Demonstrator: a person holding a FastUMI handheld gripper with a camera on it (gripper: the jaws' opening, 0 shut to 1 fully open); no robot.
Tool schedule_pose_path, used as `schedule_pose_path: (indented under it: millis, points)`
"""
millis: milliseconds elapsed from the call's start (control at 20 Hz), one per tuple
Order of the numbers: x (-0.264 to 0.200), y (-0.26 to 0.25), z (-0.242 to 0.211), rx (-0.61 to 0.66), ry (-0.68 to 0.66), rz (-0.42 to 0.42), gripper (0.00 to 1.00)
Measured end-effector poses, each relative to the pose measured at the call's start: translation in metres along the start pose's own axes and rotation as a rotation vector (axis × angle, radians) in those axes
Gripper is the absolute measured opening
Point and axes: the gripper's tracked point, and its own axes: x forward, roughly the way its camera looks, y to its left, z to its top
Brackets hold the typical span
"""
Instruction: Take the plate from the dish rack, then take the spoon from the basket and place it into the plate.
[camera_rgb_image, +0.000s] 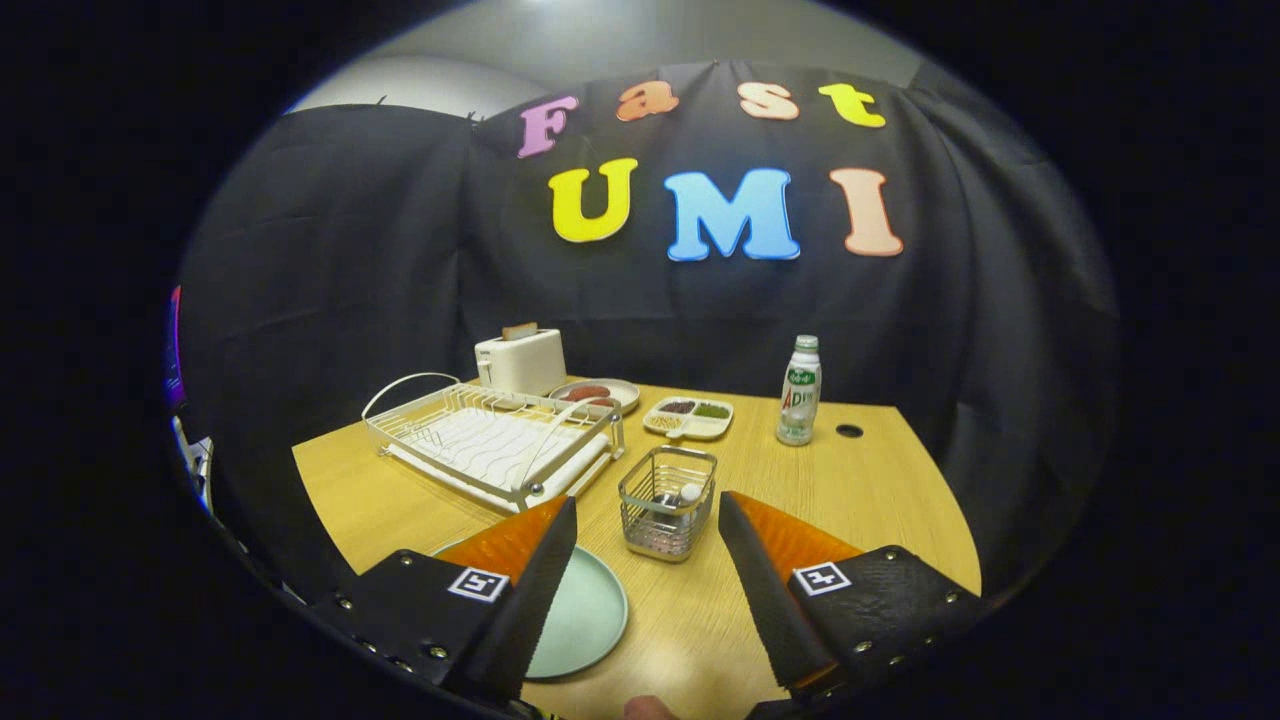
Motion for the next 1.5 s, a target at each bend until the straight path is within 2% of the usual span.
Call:
schedule_pose_path:
  millis: [300,550,700,750,800,850,900,950,1000,1050,1150,1200,1250,1350,1400,1450,1500]
  points:
    - [0.031,-0.021,0.013,0.006,-0.161,-0.113,0.88]
    - [0.075,-0.036,-0.002,0.089,-0.194,-0.204,0.87]
    - [0.103,-0.04,-0.012,0.091,-0.179,-0.214,0.83]
    - [0.112,-0.042,-0.016,0.092,-0.168,-0.216,0.74]
    - [0.115,-0.044,-0.018,0.089,-0.166,-0.221,0.73]
    - [0.117,-0.042,-0.017,0.091,-0.176,-0.216,0.58]
    - [0.117,-0.043,-0.017,0.087,-0.18,-0.224,0.52]
    - [0.12,-0.044,-0.016,0.078,-0.196,-0.231,0.42]
    - [0.124,-0.043,-0.013,0.078,-0.204,-0.237,0.4]
    - [0.123,-0.039,-0.014,0.076,-0.205,-0.232,0.24]
    - [0.12,-0.033,-0.01,0.063,-0.216,-0.205,0.23]
    - [0.122,-0.035,-0.003,0.054,-0.228,-0.228,0.23]
    - [0.117,-0.031,-0.004,0.041,-0.22,-0.217,0.13]
    - [0.117,-0.023,0.001,0.038,-0.209,-0.18,0.14]
    - [0.118,-0.028,0.0,0.035,-0.198,-0.2,0.14]
    - [0.118,-0.026,0.004,0.05,-0.192,-0.185,0.09]
    - [0.117,-0.025,0.006,0.067,-0.181,-0.181,0.09]
